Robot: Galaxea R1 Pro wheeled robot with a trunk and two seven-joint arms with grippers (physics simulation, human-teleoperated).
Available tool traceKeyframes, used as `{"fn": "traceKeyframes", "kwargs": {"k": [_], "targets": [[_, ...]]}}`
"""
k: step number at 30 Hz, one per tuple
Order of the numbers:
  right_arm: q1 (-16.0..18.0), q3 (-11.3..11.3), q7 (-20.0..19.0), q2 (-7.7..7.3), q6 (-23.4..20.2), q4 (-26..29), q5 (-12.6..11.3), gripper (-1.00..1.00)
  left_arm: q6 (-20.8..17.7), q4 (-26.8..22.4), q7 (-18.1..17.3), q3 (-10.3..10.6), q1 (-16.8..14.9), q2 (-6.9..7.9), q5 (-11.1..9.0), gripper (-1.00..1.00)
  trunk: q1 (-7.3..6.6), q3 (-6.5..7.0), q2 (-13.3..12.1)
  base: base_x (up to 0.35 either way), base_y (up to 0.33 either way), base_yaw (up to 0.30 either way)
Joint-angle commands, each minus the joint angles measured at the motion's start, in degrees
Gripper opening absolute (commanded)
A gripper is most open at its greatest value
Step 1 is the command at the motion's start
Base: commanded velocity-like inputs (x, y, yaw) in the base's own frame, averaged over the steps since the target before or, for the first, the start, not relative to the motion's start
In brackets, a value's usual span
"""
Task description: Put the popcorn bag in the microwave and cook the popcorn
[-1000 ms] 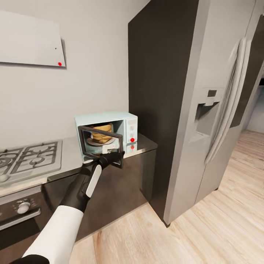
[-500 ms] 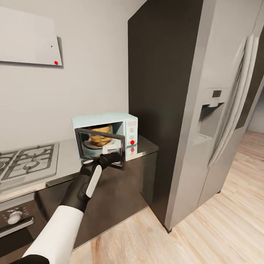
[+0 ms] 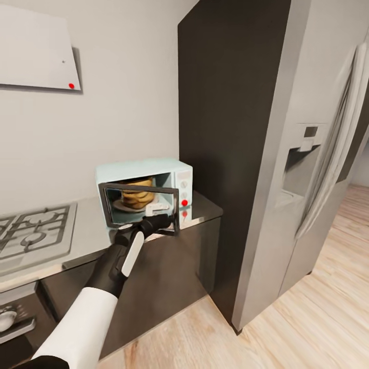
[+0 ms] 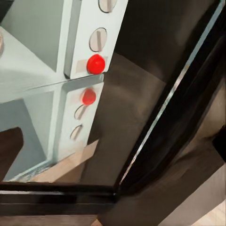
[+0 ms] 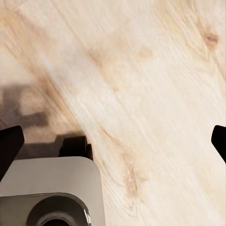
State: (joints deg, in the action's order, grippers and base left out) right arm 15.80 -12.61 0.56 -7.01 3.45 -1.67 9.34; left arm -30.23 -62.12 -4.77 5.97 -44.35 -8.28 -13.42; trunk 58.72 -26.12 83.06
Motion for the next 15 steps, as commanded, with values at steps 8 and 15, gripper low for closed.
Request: {"fn": "traceKeyframes", "kwargs": {"k": [8, 15], "targets": [[0.1, -0.5, 0.1, -0.02, 0.3, -0.2, 0.6, 1.00, -0.3, 0.0, 0.2, -1.4, 0.0, 0.02, 1.4, 1.00, 0.02, -0.07, 0.0, 0.151, 0.000, 0.000], [0.1, -0.5, 0.1, -0.02, 0.3, -0.2, 0.6, 1.00, -0.3, 0.0, 0.2, -1.4, 0.0, 0.02, 1.4, 1.00, 0.02, -0.07, 0.0, 0.151, 0.000, 0.000]]}}
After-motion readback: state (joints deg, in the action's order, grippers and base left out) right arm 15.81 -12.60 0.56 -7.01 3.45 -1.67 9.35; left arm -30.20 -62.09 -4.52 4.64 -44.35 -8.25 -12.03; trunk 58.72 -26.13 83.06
